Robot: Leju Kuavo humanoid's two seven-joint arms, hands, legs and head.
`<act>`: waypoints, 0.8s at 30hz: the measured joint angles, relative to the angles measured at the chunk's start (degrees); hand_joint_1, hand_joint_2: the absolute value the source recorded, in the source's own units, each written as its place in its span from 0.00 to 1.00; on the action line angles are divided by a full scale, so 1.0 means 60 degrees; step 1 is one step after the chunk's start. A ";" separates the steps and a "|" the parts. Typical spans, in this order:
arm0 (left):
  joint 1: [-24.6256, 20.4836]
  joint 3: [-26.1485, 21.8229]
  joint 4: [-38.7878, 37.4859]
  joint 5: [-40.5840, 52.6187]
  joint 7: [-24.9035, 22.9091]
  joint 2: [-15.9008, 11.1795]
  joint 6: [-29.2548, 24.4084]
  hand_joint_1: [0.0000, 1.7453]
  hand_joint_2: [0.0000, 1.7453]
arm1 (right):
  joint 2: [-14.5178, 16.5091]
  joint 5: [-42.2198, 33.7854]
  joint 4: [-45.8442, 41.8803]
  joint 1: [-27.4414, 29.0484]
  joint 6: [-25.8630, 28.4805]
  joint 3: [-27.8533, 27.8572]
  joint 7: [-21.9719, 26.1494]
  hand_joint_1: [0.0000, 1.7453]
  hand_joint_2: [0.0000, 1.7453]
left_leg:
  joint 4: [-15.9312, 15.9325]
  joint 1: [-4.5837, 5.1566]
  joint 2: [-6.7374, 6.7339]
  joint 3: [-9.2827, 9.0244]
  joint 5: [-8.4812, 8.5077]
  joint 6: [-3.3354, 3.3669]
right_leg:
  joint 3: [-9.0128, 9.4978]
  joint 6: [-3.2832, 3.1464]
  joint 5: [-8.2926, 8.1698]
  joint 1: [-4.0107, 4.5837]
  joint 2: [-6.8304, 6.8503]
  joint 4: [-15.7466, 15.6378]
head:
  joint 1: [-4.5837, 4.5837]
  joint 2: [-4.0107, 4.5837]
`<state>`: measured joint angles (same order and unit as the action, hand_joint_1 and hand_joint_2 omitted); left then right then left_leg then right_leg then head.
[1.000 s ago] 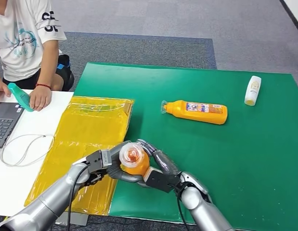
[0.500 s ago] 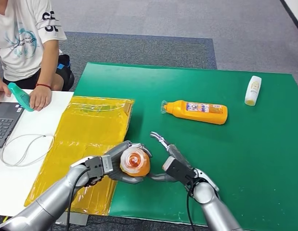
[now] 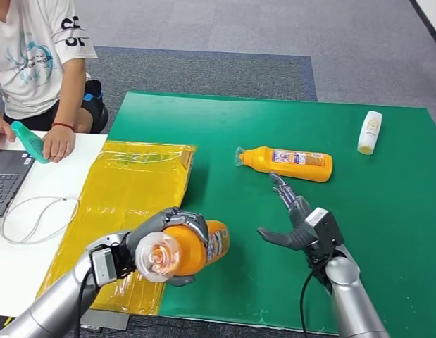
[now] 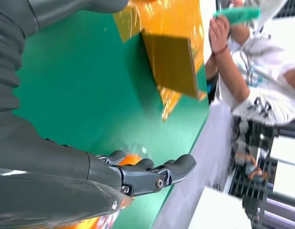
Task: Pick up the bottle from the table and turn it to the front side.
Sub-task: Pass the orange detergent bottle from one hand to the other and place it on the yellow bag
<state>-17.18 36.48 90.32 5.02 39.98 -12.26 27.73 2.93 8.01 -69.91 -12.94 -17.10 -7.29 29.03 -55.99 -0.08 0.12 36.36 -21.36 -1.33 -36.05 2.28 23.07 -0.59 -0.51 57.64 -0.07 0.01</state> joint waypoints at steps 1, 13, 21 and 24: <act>0.0066 -0.0101 0.0173 0.0124 0.0002 -0.0060 -0.0039 1.00 1.00 | -0.0011 -0.0001 -0.0045 0.0041 -0.0015 0.0059 -0.0005 0.00 1.00 | 0.0000 -0.0002 -0.0001 0.0000 -0.0001 -0.0001 | -0.0001 -0.0002 0.0001 0.0000 0.0000 0.0000 | 0.0001 0.0000; -0.0679 -0.0482 -0.0764 0.1591 -0.2277 -0.1241 -0.0812 1.00 1.00 | -0.0023 0.0202 -0.0046 0.0132 -0.0045 0.0136 0.0212 0.00 1.00 | 0.0000 -0.0016 -0.0002 0.0000 0.0019 -0.0013 | -0.0003 -0.0018 -0.0008 0.0012 0.0001 0.0004 | 0.0001 0.0002; -0.3948 0.0767 -0.3044 0.0782 -0.3574 -0.2457 0.1046 1.00 1.00 | 0.0025 0.0280 0.0731 -0.0381 -0.0032 -0.0351 0.0514 0.00 1.00 | -0.0001 -0.0039 -0.0002 0.0008 0.0037 -0.0037 | -0.0016 -0.0040 -0.0031 0.0034 0.0000 0.0015 | -0.0001 0.0000; -0.5449 0.1568 -0.3556 -0.0161 -0.4118 -0.2862 0.2344 1.00 1.00 | 0.0083 0.0294 0.1090 -0.0621 -0.0013 -0.0580 0.0606 0.00 1.00 | -0.0002 -0.0047 -0.0003 0.0017 0.0042 -0.0043 | -0.0025 -0.0046 -0.0039 0.0043 -0.0001 0.0016 | -0.0004 0.0000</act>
<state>-49.88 45.89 68.98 4.05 15.28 -29.43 41.79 3.43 9.77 -63.36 -16.66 -17.17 -10.77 32.66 -56.00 -0.36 0.10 36.47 -21.10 -1.59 -36.20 2.00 22.83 -0.33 -0.51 57.74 -0.09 0.01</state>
